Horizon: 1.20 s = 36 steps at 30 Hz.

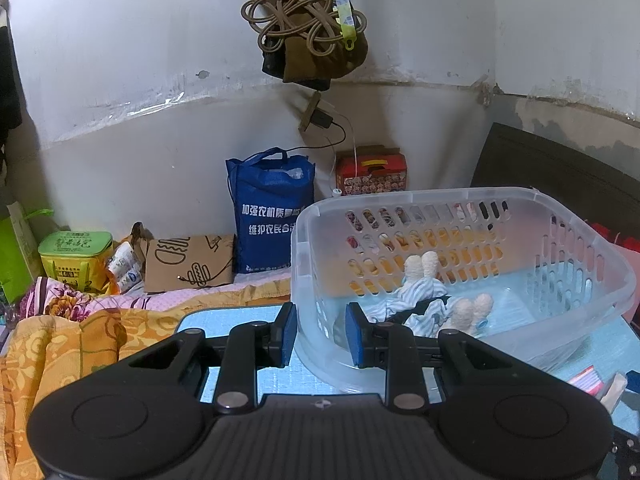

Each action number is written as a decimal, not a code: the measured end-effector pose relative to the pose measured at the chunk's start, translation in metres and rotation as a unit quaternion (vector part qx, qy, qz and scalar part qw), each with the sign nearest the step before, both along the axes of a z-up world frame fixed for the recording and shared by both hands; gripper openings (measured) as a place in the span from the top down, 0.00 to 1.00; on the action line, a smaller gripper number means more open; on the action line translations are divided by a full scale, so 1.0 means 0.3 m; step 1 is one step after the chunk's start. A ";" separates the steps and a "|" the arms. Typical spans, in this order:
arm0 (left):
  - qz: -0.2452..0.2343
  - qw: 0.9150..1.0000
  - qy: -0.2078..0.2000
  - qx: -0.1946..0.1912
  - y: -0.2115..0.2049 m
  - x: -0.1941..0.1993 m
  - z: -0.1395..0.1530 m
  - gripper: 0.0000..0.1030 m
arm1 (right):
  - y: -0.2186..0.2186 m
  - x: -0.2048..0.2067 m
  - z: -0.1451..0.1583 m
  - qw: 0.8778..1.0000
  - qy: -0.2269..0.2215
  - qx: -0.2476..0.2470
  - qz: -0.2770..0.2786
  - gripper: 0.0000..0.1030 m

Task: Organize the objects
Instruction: 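Grasp the red-and-white tissue box with the right gripper and drop it into the basket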

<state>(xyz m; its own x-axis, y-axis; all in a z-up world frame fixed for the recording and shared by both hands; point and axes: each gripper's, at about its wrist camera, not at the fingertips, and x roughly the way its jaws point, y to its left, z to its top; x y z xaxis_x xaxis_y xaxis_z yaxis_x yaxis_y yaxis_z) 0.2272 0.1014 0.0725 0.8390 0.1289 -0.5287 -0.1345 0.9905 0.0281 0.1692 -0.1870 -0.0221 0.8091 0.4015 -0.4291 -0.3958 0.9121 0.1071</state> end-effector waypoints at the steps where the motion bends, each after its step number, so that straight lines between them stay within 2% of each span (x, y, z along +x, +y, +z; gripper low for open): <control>1: 0.000 1.000 0.000 -0.001 0.001 0.000 0.000 0.70 | -0.001 0.007 -0.003 1.000 0.007 0.001 0.004 0.13; 4: -0.001 1.000 0.000 -0.001 0.008 0.002 0.001 0.70 | 0.003 0.022 -0.009 1.000 0.023 -0.001 0.012 0.21; 6: -0.001 1.000 0.000 0.001 0.009 0.003 0.001 0.70 | 0.006 0.024 -0.012 1.000 0.026 -0.002 0.015 0.36; 9: -0.001 1.000 0.000 0.000 0.009 0.002 0.001 0.70 | -0.012 0.000 -0.012 0.999 0.008 0.019 0.028 0.36; 13: -0.001 1.000 0.000 -0.001 0.011 0.004 0.000 0.69 | -0.031 -0.034 -0.008 0.999 -0.017 0.037 0.017 0.36; 18: -0.002 1.000 -0.001 -0.002 0.010 0.004 -0.001 0.69 | -0.013 -0.076 -0.019 0.998 -0.052 0.019 0.010 0.36; 19: -0.001 1.000 -0.001 -0.003 0.012 0.004 -0.001 0.69 | -0.008 -0.076 -0.030 0.999 -0.050 0.017 0.008 0.36; 23: 0.000 1.000 -0.002 -0.001 0.008 0.000 -0.002 0.69 | -0.047 -0.072 -0.027 0.997 -0.053 0.059 0.004 0.36; 28: 0.002 1.000 -0.001 -0.001 0.007 0.000 0.001 0.69 | -0.025 -0.083 -0.020 0.997 -0.066 0.036 0.001 0.36; 32: 0.002 1.000 -0.002 0.000 0.005 -0.001 0.002 0.69 | -0.037 -0.080 -0.023 0.997 -0.064 0.049 0.000 0.36; 36: 0.002 1.000 -0.003 0.000 0.007 -0.002 0.000 0.69 | -0.031 -0.100 -0.016 0.995 -0.084 0.046 -0.001 0.36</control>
<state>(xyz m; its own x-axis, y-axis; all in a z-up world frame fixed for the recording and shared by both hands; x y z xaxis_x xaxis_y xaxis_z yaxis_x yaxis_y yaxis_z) 0.2265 0.1033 0.0726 0.8415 0.1333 -0.5235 -0.1396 0.9898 0.0277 0.1391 -0.1963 -0.0269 0.8672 0.4312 -0.2489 -0.4138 0.9023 0.1215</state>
